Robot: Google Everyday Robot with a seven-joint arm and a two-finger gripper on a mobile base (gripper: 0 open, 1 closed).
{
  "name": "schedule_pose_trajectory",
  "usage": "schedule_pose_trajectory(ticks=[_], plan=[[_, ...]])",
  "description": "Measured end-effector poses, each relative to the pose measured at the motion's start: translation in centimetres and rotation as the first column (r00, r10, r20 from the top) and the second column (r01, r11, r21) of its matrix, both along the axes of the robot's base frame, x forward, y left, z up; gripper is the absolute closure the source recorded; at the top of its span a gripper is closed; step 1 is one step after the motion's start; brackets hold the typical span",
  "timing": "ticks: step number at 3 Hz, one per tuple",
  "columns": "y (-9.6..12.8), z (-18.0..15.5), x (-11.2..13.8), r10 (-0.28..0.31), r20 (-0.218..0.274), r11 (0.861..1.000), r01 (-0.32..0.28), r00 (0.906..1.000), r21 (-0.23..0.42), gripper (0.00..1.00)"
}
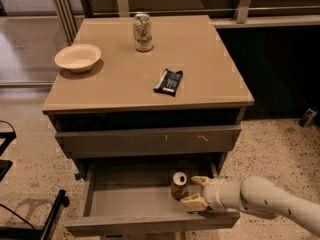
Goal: Pick orange can from middle drawer and place on counter
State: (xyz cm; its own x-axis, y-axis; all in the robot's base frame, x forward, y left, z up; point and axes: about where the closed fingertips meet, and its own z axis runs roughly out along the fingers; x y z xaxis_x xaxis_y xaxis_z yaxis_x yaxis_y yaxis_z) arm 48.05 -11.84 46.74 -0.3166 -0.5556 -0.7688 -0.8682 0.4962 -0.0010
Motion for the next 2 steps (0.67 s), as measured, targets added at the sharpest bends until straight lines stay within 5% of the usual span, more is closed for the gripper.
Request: schedule_pose_trajectory(ticks=[2], plan=[[2.0,-1.8,1.5,-0.002,0.011,0.999,0.002,0.9999,0.035,0.32]])
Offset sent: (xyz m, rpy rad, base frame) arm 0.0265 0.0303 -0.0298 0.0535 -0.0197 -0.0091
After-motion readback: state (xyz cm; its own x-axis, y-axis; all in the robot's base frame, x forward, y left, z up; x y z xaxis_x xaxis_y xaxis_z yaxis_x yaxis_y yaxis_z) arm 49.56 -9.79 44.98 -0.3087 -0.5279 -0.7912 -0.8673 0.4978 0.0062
